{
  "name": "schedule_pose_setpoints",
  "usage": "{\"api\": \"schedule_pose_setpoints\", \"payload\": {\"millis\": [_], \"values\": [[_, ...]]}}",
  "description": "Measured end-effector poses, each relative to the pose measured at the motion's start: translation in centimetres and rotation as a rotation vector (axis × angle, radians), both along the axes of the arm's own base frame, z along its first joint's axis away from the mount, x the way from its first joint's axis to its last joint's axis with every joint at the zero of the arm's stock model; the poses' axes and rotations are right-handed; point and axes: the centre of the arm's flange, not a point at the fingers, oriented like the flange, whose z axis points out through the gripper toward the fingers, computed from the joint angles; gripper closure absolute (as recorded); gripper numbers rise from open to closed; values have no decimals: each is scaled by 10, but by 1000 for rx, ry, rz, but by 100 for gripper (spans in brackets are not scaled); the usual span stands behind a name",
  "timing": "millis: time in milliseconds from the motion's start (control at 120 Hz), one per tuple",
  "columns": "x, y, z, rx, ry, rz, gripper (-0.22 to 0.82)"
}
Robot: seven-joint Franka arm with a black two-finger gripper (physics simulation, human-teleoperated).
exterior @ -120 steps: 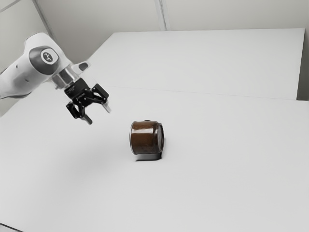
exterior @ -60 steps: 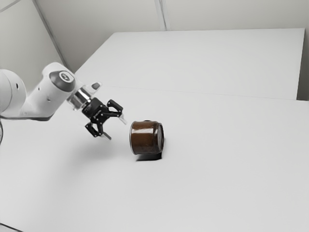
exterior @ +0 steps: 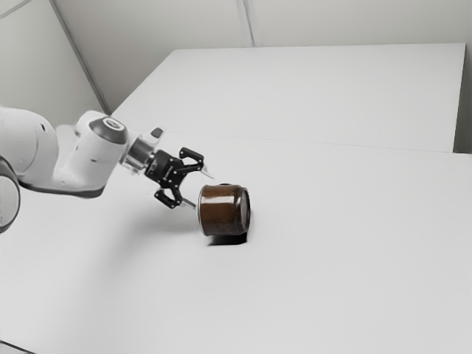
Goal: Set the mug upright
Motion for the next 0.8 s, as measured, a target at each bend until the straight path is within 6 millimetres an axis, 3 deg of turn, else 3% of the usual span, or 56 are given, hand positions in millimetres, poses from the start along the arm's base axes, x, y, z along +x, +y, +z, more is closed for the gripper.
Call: {"api": "schedule_pose_setpoints", "payload": {"millis": [375, 408, 583, 800], "values": [[8, -21, -10, -82, -23, 54, 0], [9, -22, -10, -80, -26, 54, 5], [12, -21, -6, -43, -43, 34, 49], [24, -33, 9, -20, -88, 9, 70]]}}
